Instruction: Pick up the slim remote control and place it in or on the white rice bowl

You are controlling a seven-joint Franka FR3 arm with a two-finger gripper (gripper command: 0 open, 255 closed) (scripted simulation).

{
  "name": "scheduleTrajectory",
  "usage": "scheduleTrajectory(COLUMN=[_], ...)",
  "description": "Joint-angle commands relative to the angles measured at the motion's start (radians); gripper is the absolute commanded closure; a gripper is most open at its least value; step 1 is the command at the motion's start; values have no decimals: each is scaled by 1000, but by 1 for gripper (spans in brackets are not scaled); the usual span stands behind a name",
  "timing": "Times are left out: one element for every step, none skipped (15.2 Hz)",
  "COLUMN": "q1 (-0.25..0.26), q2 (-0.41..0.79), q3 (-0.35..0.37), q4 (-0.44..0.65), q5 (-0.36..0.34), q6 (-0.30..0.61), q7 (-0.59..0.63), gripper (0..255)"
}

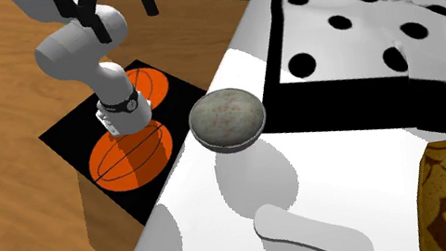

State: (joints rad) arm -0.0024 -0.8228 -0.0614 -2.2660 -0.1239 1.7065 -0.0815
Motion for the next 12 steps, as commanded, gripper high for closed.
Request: scheduleTrajectory(q1=[0, 3, 6, 9, 12, 15, 19, 22, 26, 29, 32, 36], q2=[0, 32, 65, 99, 133, 168, 203, 239, 275, 312, 349, 386], q3=[0, -7, -14, -21, -28, -35, -42, -48, -55, -61, -67, -73], q4=[0, 2, 5, 9, 15, 22, 29, 38, 49, 60, 73, 86], q5=[0, -1, -1, -1, -1, 0, 1, 3, 5, 8, 11, 15], q6=[0, 23, 46, 68, 89, 110, 130, 150, 169, 187, 204, 220], q7=[0, -8, -15, -23, -31, -40, -48, -57, -66, -75, -84, -94], gripper=[0, 0, 0, 0, 0, 0, 0, 0, 0, 0, 0, 0])
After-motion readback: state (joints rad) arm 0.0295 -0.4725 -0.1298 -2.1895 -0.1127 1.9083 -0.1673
